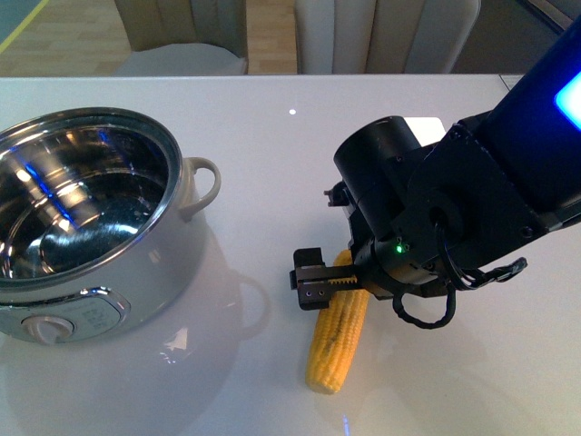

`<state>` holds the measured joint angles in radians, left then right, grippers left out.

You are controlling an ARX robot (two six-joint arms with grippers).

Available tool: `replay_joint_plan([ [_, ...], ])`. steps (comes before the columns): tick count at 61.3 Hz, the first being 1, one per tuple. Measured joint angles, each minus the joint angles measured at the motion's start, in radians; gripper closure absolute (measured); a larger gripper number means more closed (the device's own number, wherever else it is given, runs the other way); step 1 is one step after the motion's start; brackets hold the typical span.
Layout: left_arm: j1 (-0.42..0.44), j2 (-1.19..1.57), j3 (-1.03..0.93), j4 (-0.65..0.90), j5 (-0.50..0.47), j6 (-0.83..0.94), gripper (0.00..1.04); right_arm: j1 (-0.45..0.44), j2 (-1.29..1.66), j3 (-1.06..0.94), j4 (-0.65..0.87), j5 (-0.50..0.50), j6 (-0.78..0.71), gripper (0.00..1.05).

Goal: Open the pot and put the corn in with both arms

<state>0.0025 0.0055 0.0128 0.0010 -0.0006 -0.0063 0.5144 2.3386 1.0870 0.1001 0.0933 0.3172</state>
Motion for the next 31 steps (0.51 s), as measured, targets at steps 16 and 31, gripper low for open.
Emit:
replay_joint_plan([
  [16, 0.000, 0.000, 0.000, 0.000, 0.000, 0.000, 0.07, -0.004, 0.023, 0.051, -0.064, 0.007, 0.015, 0.14],
  [31, 0.000, 0.000, 0.000, 0.000, 0.000, 0.000, 0.07, -0.004, 0.015, 0.041, -0.089, -0.002, 0.117, 0.13],
])
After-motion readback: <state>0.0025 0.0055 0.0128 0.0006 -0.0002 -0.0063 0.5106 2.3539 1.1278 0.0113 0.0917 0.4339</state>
